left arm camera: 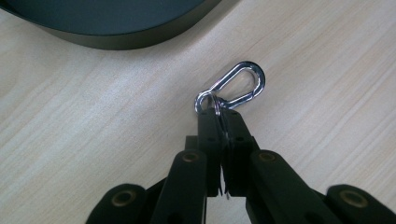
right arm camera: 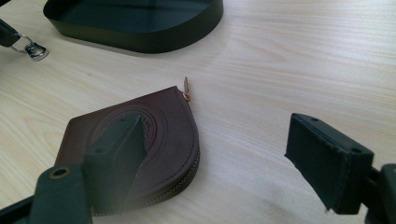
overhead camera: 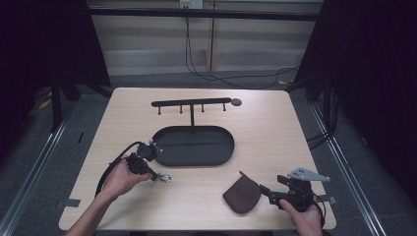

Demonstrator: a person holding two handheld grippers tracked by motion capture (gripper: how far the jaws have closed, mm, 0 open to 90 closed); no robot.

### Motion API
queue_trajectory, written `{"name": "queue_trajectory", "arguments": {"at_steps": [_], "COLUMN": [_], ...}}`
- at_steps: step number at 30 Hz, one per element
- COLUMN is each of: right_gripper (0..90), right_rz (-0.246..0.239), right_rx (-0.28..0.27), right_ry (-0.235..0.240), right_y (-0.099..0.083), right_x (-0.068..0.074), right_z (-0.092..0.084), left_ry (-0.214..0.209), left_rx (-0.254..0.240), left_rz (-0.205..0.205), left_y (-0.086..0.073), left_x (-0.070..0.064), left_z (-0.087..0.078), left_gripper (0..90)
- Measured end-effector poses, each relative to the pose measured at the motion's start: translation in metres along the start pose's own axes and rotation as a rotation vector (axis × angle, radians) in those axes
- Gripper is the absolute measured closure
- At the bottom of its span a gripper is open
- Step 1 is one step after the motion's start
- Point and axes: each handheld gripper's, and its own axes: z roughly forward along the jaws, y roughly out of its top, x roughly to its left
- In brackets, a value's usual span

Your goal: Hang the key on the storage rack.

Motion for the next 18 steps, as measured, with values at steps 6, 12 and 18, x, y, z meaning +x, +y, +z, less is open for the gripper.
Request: {"name": "queue_trajectory", "arguments": {"at_steps": [6, 12, 18], "right_gripper": [19.0, 19.0, 19.0], "right_rz": [0.002, 0.0, 0.0], "right_rx": [-0.002, -0.001, -0.001], "right_ry": [-0.002, -0.003, -0.002], "right_y": [0.0, 0.0, 0.0], "right_x": [0.0, 0.0, 0.0], "right_z": [0.0, 0.0, 0.0], "left_ry": [0.003, -0.023, -0.017], "left_rx": [0.025, -0.001, -0.016], "left_rz": [0.016, 0.074, 0.087], "left_y": [0.002, 0.004, 0.007], "left_x": [-0.001, -0.002, -0.004], "left_z": [-0.002, -0.014, -0.025], "left_gripper": [89.2, 89.1, 89.2]}}
